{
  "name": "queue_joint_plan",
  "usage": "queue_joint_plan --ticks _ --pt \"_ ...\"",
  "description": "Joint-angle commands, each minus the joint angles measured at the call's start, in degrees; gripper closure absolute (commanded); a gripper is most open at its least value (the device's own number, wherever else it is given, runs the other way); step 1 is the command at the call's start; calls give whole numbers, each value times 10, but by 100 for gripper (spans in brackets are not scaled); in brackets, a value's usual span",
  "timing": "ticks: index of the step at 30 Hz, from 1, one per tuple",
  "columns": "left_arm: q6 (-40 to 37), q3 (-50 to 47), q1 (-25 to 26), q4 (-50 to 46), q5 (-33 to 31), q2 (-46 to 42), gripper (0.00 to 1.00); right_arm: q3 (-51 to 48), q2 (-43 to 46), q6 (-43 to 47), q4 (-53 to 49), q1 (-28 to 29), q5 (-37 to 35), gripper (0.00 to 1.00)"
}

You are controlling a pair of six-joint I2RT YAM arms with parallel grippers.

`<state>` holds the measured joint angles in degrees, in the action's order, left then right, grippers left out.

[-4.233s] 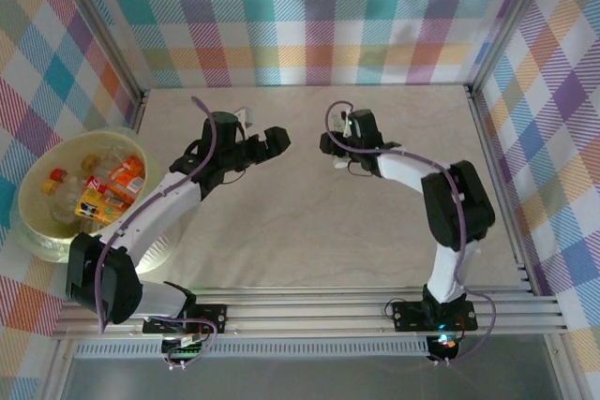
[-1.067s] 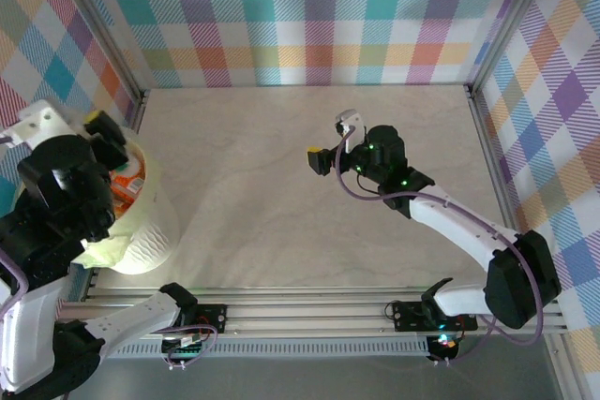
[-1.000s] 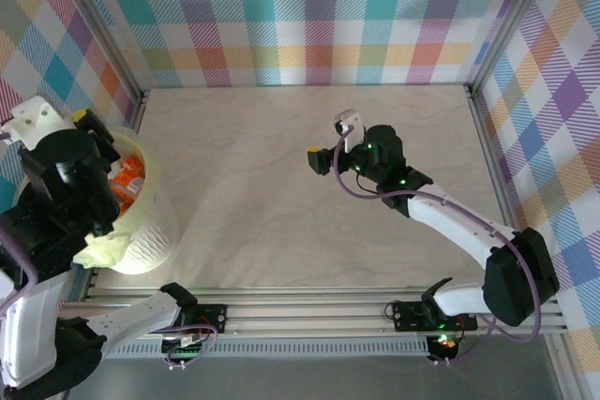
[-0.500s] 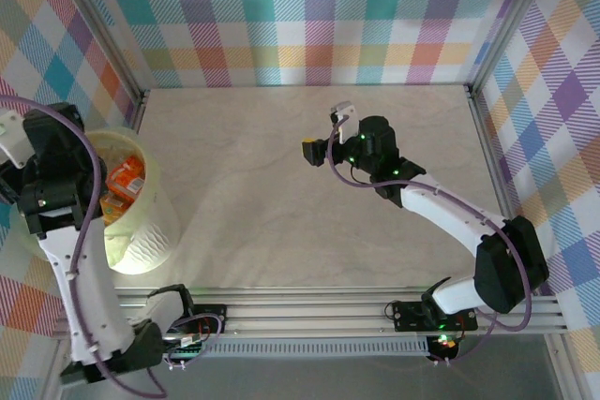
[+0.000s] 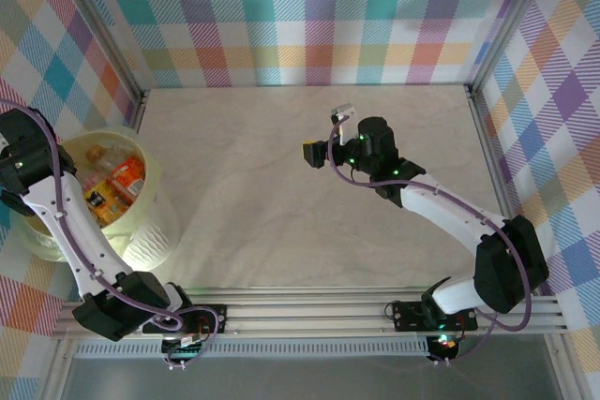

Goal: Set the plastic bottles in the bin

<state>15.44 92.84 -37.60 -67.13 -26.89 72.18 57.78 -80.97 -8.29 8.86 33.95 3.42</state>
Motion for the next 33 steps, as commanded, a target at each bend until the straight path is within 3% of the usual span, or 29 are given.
queue_joint_plan --ticks 1,6,10,14,18,23,28,30,33 --pt "36 8 -2 -27 25 -9 30 16 -8 -14 -1 1 -5 0" --pt "24 46 -2 -56 24 -6 9 22 -16 -19 -3 1 -8 0" --pt "11 79 -2 -75 19 -15 3 26 -24 -27 -3 1 -10 0" --pt "1 103 -2 -81 66 -34 1 30 -30 -39 1 1 -11 0" --pt "-7 102 -1 -59 188 -67 0 26 -28 -53 13 1 -36 0" --pt "-1 74 7 -1 384 -126 0 -2 -11 -71 45 -2 -120 0" --pt "88 -18 25 157 573 -207 0 -32 15 -103 57 -22 -190 0" --pt "144 -72 44 240 605 -240 0 -43 26 -111 52 -37 -202 0" --pt "185 -124 87 314 584 -273 0 -48 44 -119 12 -64 -229 0"
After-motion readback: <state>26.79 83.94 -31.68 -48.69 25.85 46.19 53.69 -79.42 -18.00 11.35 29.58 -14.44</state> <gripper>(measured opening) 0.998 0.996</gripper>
